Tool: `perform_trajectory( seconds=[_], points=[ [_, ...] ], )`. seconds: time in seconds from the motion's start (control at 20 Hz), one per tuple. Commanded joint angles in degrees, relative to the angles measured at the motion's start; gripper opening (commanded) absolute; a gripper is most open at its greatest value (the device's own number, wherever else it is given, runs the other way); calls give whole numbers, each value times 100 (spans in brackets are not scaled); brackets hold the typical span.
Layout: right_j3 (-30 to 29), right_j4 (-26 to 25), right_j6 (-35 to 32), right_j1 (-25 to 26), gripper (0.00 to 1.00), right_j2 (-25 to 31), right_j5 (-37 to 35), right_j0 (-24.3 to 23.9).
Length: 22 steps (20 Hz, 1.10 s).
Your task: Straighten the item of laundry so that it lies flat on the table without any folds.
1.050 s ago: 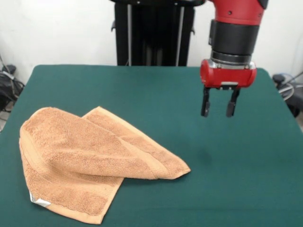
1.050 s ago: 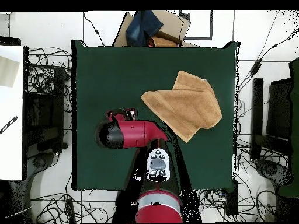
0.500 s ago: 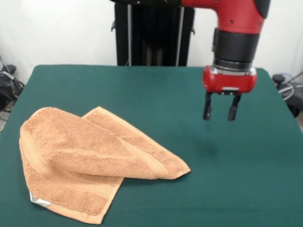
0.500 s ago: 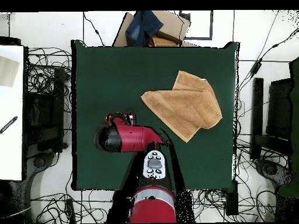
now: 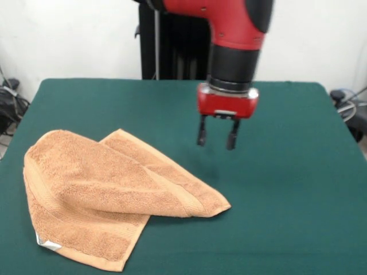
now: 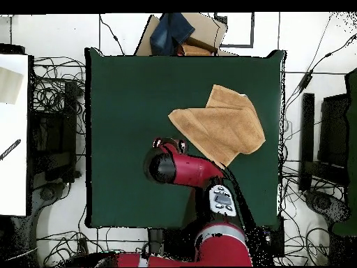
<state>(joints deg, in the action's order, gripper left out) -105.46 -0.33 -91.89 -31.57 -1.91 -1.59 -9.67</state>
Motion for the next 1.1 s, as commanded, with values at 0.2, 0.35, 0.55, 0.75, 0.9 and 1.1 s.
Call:
perform_trajectory(
  seconds=[0.2,0.35,0.55,0.75,0.9,1.1],
  points=[
    [-291,-419,-775,273,100,807,256,-597],
    [-177,-567,-699,466,100,923,343,-773],
    [-22,-726,-792,817,100,936,706,-823],
    [-26,-795,-795,871,100,1029,678,-895],
    [-53,-862,-789,889,100,1075,638,-942],
    [-26,-1006,-829,1085,100,1051,901,-983]
  ],
)
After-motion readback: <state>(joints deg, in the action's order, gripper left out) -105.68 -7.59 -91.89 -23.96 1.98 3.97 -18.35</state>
